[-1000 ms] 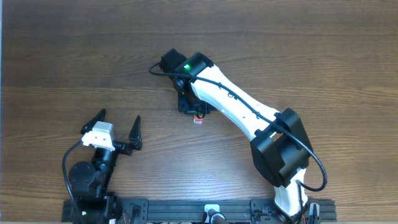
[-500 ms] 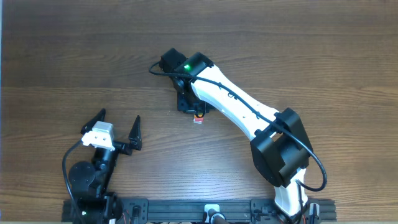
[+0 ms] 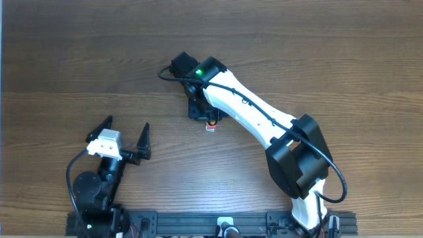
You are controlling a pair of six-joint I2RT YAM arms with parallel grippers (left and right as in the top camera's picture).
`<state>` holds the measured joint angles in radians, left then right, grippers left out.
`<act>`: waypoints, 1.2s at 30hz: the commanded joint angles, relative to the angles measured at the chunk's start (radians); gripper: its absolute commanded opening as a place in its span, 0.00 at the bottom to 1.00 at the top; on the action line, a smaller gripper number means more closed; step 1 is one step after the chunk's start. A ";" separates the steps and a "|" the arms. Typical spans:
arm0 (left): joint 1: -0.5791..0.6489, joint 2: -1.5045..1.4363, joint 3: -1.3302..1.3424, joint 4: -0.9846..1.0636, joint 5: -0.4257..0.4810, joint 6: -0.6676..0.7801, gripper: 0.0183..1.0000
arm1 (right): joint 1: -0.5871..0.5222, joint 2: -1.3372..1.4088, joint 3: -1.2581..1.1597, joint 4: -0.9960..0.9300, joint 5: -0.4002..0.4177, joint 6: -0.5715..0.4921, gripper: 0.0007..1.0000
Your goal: Stack Cubes
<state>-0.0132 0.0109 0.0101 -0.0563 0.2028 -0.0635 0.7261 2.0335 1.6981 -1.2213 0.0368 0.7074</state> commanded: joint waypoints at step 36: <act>-0.003 -0.004 -0.005 -0.001 0.006 0.011 1.00 | -0.014 -0.020 -0.027 0.024 -0.016 0.014 0.84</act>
<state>-0.0132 0.0109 0.0101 -0.0563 0.2028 -0.0635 0.7250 2.0335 1.6608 -1.1931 0.0277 0.7189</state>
